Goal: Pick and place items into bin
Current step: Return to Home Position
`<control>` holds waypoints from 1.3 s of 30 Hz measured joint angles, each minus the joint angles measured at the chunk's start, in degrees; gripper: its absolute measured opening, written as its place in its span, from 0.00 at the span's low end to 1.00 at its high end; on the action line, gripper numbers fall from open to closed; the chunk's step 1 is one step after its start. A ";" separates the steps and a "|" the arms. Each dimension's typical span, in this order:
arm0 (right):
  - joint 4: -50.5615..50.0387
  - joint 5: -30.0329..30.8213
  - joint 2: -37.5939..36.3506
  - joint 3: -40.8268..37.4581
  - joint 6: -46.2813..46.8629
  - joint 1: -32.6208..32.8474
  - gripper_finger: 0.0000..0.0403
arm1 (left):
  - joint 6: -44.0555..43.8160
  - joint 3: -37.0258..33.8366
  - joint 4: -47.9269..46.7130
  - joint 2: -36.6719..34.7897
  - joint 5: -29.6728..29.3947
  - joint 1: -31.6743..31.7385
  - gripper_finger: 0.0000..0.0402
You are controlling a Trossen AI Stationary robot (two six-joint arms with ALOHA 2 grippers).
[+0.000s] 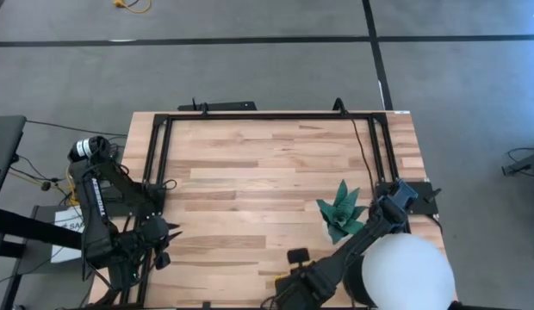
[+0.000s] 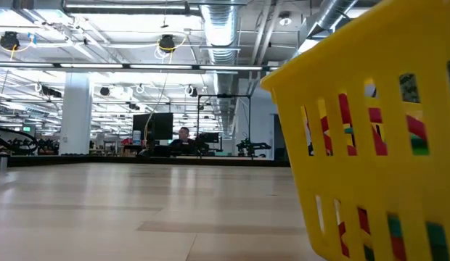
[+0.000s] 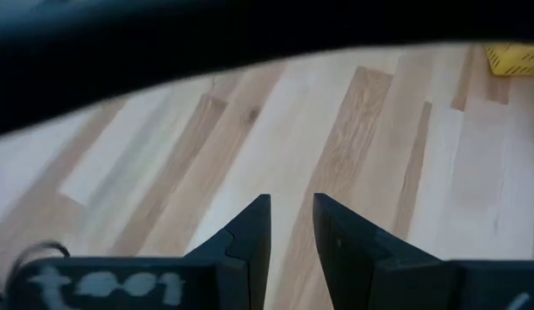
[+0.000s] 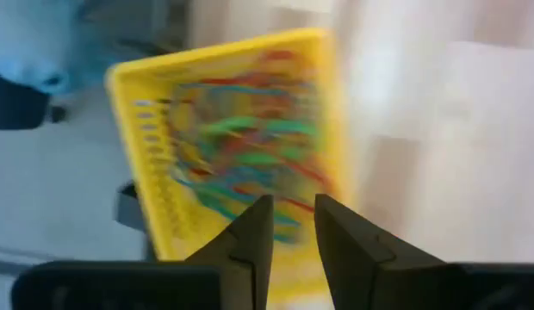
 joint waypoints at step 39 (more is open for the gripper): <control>25.62 22.19 -71.79 -48.54 -7.37 -15.21 0.19 | 20.77 -5.41 -7.45 -49.11 -18.27 -2.19 0.20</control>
